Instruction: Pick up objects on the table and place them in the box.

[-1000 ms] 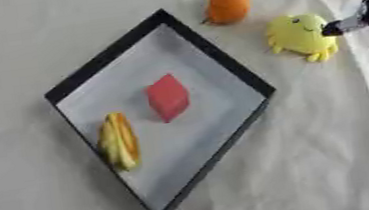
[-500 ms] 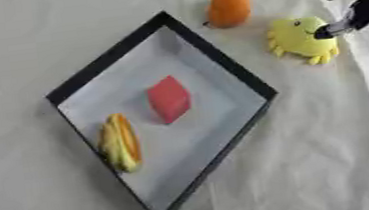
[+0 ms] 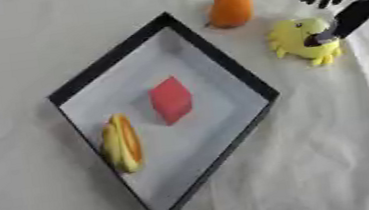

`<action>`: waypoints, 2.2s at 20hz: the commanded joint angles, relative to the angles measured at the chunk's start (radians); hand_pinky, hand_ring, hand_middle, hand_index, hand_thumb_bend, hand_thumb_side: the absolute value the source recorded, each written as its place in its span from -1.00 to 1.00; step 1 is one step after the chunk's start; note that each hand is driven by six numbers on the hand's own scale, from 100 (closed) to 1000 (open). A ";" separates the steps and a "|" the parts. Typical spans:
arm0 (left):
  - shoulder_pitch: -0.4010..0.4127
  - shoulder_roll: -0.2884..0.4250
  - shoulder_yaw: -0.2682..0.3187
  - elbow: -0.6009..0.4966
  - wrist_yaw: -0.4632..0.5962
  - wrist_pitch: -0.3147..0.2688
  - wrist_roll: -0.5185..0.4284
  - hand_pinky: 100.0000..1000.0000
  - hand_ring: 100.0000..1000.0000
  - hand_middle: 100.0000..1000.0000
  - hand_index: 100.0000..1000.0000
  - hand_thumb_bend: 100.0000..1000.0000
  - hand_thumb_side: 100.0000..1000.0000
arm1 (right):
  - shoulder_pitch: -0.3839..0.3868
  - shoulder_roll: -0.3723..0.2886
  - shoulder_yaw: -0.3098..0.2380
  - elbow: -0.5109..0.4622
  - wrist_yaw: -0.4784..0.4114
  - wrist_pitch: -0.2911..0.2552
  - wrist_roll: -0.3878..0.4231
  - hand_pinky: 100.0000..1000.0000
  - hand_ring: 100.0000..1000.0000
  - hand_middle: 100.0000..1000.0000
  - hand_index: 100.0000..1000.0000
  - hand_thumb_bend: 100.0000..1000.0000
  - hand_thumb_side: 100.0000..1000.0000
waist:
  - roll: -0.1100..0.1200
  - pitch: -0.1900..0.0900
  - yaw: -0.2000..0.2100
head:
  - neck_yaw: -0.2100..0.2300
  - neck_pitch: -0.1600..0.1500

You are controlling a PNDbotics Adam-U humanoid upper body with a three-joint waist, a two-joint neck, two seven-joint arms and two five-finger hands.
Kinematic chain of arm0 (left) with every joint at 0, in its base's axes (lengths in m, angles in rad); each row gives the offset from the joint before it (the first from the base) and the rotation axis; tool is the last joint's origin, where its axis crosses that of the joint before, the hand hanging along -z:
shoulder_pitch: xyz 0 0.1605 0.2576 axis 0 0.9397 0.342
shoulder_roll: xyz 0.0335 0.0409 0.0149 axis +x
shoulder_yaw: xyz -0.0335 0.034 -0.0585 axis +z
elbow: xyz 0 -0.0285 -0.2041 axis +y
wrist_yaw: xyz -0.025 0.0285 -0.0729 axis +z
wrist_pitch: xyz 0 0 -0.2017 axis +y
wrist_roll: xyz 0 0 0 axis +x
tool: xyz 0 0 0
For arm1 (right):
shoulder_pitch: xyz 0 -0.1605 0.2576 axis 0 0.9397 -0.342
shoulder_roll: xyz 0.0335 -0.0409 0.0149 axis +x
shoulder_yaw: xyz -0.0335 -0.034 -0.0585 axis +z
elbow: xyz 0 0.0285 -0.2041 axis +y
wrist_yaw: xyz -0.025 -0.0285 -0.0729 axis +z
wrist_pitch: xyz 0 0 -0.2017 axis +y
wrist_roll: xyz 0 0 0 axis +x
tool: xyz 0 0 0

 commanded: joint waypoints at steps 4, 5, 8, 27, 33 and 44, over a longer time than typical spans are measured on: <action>0.008 0.007 0.026 -0.015 0.024 -0.007 0.041 0.66 0.54 0.44 0.60 -0.35 0.05 | -0.023 -0.004 -0.006 0.063 0.078 -0.028 -0.004 0.70 0.64 0.65 0.75 -0.03 -0.66 | -0.002 -0.003 0.008 | -0.009 -0.026; 0.011 0.006 0.027 -0.015 0.025 -0.007 0.043 0.67 0.54 0.44 0.60 -0.35 0.05 | -0.025 0.001 -0.006 0.073 0.089 -0.031 -0.003 0.70 0.64 0.65 0.74 -0.03 -0.67 | -0.001 -0.002 0.009 | -0.011 -0.028; 0.016 0.003 0.029 -0.015 0.026 -0.005 0.045 0.67 0.54 0.44 0.59 -0.35 0.06 | -0.031 0.014 -0.003 0.100 0.114 -0.042 0.000 0.70 0.63 0.65 0.74 -0.03 -0.68 | 0.000 0.002 0.012 | -0.013 -0.032; 0.023 -0.004 0.038 -0.015 0.029 -0.006 0.043 0.68 0.54 0.44 0.57 -0.36 0.06 | -0.003 0.008 -0.016 0.016 0.019 -0.011 -0.025 0.59 0.34 0.05 0.22 -0.62 -1.00 | 0.002 0.004 0.005 | -0.009 0.003; 0.025 -0.001 0.041 -0.015 0.028 -0.008 0.042 0.68 0.54 0.44 0.57 -0.36 0.06 | 0.015 -0.013 -0.029 -0.047 -0.010 0.004 -0.012 0.58 0.33 0.01 0.19 -0.76 -1.00 | 0.000 -0.004 0.002 | -0.008 0.009; 0.039 0.010 0.051 -0.015 0.032 -0.015 0.060 0.68 0.53 0.43 0.56 -0.36 0.04 | 0.040 -0.113 -0.143 -0.340 -0.072 0.021 -0.039 0.58 0.32 0.01 0.18 -0.79 -1.00 | -0.006 -0.023 -0.010 | 0.003 0.011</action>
